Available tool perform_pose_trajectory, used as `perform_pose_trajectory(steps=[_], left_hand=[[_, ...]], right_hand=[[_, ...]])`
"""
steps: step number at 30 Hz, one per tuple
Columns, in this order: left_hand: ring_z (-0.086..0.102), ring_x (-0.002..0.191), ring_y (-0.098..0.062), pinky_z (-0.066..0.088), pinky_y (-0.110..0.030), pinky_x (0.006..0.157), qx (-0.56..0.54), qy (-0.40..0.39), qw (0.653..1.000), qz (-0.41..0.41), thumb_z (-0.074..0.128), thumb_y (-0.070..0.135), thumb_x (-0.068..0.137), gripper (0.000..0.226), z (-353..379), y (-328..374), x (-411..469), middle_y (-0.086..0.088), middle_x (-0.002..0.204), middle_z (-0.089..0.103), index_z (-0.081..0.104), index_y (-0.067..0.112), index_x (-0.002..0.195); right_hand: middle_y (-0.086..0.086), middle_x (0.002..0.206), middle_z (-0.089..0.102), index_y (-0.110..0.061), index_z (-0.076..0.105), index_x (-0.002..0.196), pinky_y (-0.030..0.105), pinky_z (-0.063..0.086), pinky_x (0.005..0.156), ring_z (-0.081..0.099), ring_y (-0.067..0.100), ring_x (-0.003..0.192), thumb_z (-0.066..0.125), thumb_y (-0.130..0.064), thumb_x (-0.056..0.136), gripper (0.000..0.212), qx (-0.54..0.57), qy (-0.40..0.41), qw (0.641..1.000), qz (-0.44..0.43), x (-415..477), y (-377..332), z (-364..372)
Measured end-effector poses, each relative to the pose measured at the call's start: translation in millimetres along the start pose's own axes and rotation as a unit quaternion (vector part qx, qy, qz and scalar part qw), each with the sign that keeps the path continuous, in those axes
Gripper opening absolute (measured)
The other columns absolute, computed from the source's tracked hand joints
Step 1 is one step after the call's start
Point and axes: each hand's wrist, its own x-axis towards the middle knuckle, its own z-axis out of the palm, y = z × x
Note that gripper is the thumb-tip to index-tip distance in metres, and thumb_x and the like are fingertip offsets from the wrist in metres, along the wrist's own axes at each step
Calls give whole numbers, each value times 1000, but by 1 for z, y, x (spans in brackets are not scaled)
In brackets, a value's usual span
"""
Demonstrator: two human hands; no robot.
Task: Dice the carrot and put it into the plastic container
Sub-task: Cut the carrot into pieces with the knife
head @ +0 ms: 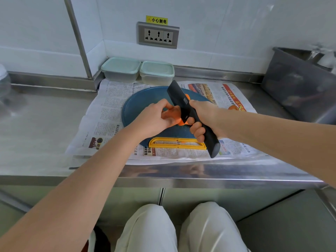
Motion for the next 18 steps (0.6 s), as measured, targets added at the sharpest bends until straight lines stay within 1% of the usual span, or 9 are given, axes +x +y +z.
perform_pose_trajectory(steps=[2,5,9,12,15,18], left_hand=[[57,84,-9,44,-22,66,-8,1,1000,2,60,45,88,36,-1,0,0,0,100,61,49,24,115],[59,83,-8,45,-23,68,-18,2,1000,-1,61,45,88,36,-2,1,-1,4,95,63,50,24,115],[61,85,-14,49,-34,76,-21,-2,1000,-9,58,42,91,32,-3,2,-1,0,94,64,51,24,115],[61,85,-15,51,-38,78,-23,-3,1000,-10,58,38,92,29,-4,1,0,-1,95,64,51,24,116],[61,86,-14,49,-34,75,-24,-4,1000,-10,57,35,93,28,-4,1,0,-1,96,64,50,23,117],[60,86,-13,47,-29,74,-32,-5,999,-12,57,35,92,28,-4,1,-1,0,95,63,51,24,117]], right_hand=[[-2,41,33,-15,38,59,16,30,34,27,13,30,26,-61,97,60,6,1,1000,-3,1,1,3],[-1,41,34,-15,39,60,17,31,35,28,14,30,27,-61,96,59,2,11,1000,-11,3,4,7],[1,44,36,-14,41,63,20,34,37,30,15,33,29,-60,95,58,2,30,999,-18,9,11,13],[1,45,35,-14,41,64,20,34,38,30,16,35,30,-60,95,56,4,39,999,-23,12,14,17],[1,45,35,-14,41,65,20,34,38,30,16,35,29,-60,95,56,4,37,999,-23,13,15,18],[0,44,35,-14,41,63,19,33,36,30,15,33,28,-60,96,58,10,18,1000,-14,14,10,14]])
